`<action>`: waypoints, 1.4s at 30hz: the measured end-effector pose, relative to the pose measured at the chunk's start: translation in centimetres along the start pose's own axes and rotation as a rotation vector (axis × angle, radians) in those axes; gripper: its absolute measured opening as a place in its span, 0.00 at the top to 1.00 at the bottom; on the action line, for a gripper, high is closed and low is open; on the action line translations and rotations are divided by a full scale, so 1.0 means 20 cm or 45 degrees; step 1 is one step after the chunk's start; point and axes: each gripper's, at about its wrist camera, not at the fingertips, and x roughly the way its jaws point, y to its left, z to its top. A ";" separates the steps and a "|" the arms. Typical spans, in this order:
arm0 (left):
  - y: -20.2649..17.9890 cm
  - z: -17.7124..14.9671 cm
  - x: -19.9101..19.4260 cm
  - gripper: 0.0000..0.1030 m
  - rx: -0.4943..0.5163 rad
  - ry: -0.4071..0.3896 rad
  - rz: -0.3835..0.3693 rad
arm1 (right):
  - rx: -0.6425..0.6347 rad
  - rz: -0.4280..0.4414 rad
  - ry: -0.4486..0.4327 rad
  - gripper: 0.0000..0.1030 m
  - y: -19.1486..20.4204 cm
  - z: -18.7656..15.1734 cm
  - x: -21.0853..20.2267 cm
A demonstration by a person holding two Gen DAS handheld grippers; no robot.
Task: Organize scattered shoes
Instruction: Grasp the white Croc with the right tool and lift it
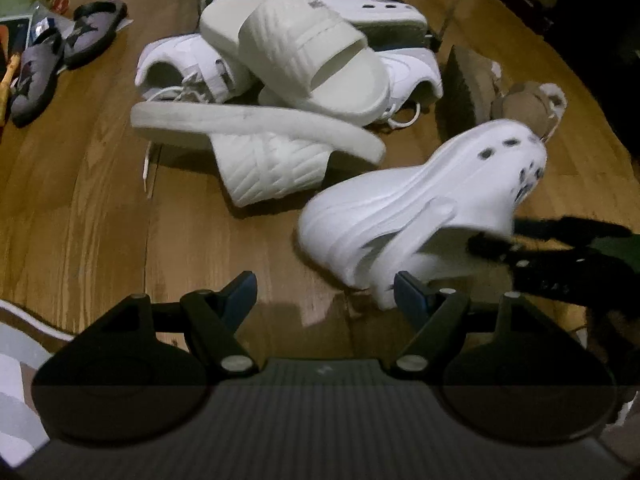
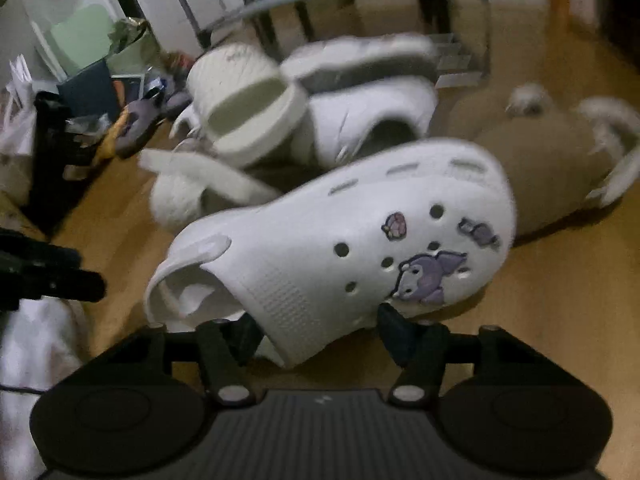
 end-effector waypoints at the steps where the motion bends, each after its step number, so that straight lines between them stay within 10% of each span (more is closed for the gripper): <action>1: 0.00 0.00 0.01 0.27 0.004 0.005 -0.007 | -0.042 -0.067 -0.058 0.55 0.02 -0.01 -0.03; 11: -0.04 -0.01 0.04 0.27 0.035 0.027 -0.012 | -0.666 -0.274 -0.096 0.24 0.20 0.11 0.07; 15: -0.04 0.01 0.05 0.27 0.011 0.019 -0.008 | -0.904 -0.353 -0.076 0.33 0.28 0.12 0.16; 22: -0.12 0.06 0.07 0.27 0.056 -0.004 0.017 | -0.639 -0.335 -0.146 0.72 0.22 0.21 0.05; 26: -0.14 0.07 0.06 0.27 0.084 -0.033 0.019 | -0.115 -0.164 -0.224 0.79 -0.10 0.28 -0.13; 32: -0.13 0.07 0.08 0.27 0.020 -0.008 -0.039 | 0.219 -0.112 -0.203 0.81 -0.33 0.26 -0.33; 39: -0.16 0.07 0.10 0.24 0.025 -0.011 -0.063 | 0.411 -0.497 -0.083 0.81 -0.43 0.10 -0.49; 42: -0.19 0.06 0.12 0.24 0.044 0.008 -0.077 | 0.490 -0.471 0.105 0.65 -0.52 0.03 -0.35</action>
